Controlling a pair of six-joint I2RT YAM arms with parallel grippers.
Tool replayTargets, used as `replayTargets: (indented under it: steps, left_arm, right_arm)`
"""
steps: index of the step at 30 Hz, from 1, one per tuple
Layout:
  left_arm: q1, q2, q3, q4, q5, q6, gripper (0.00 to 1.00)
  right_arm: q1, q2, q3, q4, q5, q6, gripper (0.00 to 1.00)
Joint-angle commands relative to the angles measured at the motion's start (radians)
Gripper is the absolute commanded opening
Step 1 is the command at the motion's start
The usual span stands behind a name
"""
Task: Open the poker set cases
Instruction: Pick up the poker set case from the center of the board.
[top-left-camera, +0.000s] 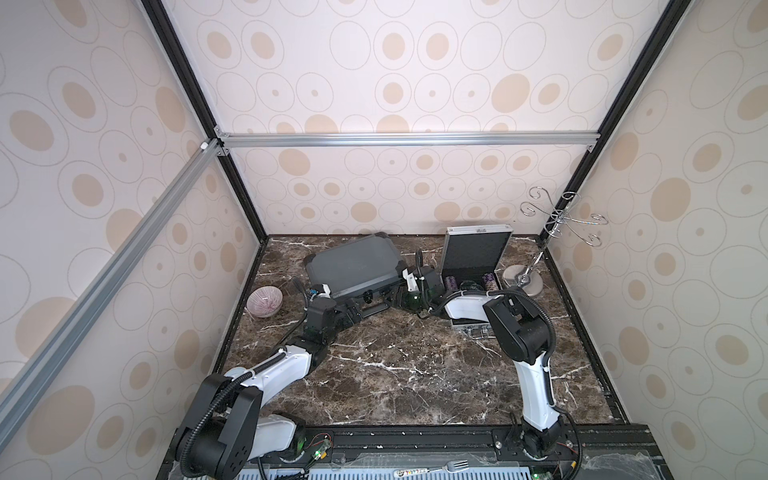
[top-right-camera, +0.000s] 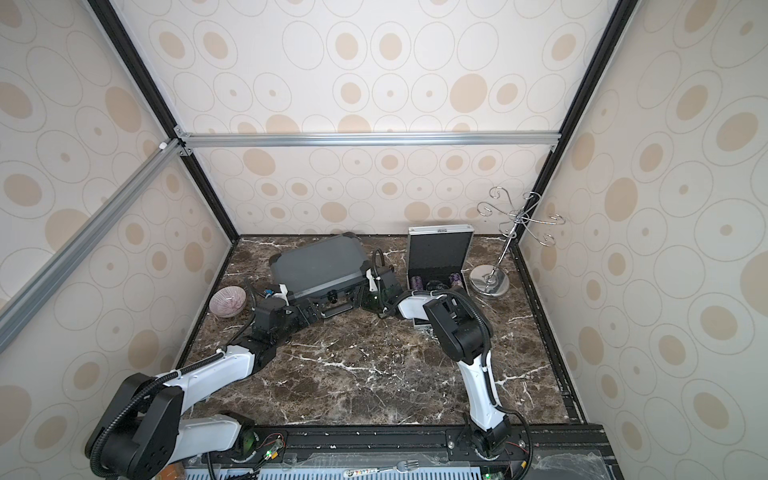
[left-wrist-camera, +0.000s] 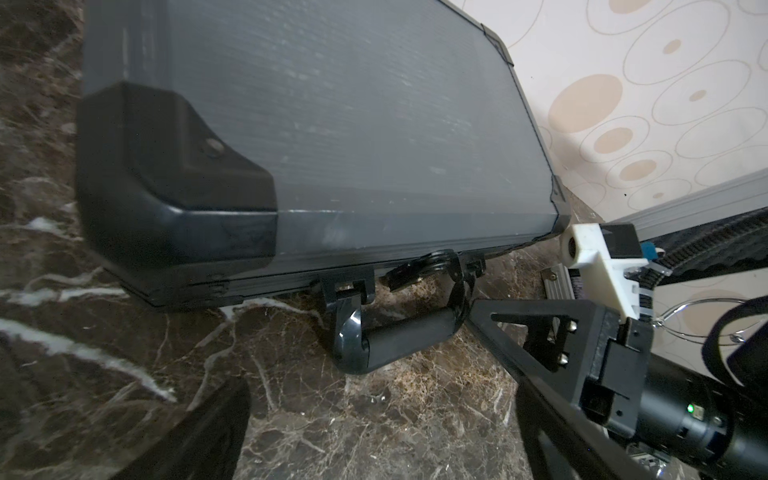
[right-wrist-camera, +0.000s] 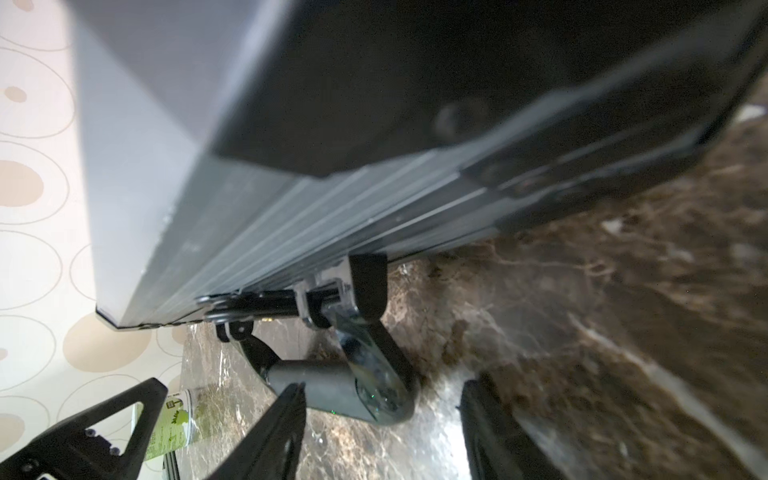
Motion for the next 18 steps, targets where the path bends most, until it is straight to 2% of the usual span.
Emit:
replayTargets:
  steps: [1, 9, 18]
  left_arm:
    - [0.015, 0.003, -0.016, 0.051, 0.037, -0.025, 1.0]
    - [0.029, 0.047, -0.04, 0.122, 0.105, -0.057, 1.0]
    - [0.034, 0.101, -0.081, 0.228, 0.166, -0.117, 1.0]
  right_arm:
    - [0.013, 0.063, 0.023, 0.022, -0.038, 0.034, 0.61]
    - [0.017, 0.091, 0.005, 0.132, -0.088, 0.138, 0.58]
    - [0.017, 0.094, -0.036, 0.243, -0.07, 0.249, 0.49]
